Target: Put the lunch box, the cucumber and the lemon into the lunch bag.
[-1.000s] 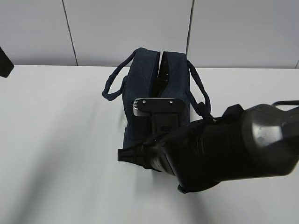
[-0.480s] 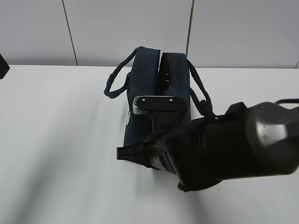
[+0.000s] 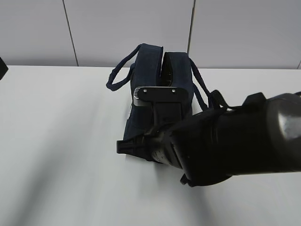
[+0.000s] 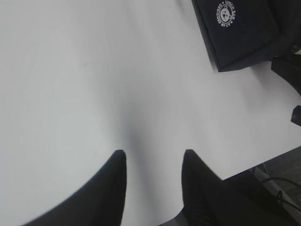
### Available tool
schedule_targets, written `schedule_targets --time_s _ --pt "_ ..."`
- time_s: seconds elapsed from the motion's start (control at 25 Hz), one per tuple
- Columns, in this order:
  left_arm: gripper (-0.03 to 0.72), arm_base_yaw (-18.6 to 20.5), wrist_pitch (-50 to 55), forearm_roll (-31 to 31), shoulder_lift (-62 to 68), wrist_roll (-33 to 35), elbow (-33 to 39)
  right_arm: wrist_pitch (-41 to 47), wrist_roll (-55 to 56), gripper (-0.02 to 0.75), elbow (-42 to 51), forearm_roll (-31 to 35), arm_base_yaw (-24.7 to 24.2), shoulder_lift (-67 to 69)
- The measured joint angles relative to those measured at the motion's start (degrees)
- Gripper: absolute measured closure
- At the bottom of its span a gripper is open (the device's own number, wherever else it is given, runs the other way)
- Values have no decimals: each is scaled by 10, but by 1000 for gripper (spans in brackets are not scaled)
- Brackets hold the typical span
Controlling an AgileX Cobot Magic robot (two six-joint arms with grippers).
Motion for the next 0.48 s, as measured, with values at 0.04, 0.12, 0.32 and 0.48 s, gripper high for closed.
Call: schedule_targets --time_s 0.04,0.12,0.32,0.48 --pt "421 0 0 0 0 0 0 0 -4 737 0 1 0 -3" --pt "421 0 0 0 0 0 0 -1 -10 737 0 1 0 -9" --pt "421 0 1 0 0 0 0 -14 -33 737 0 2 0 -22" --pt "421 0 1 0 0 0 0 -18 -42 737 0 2 0 -26"
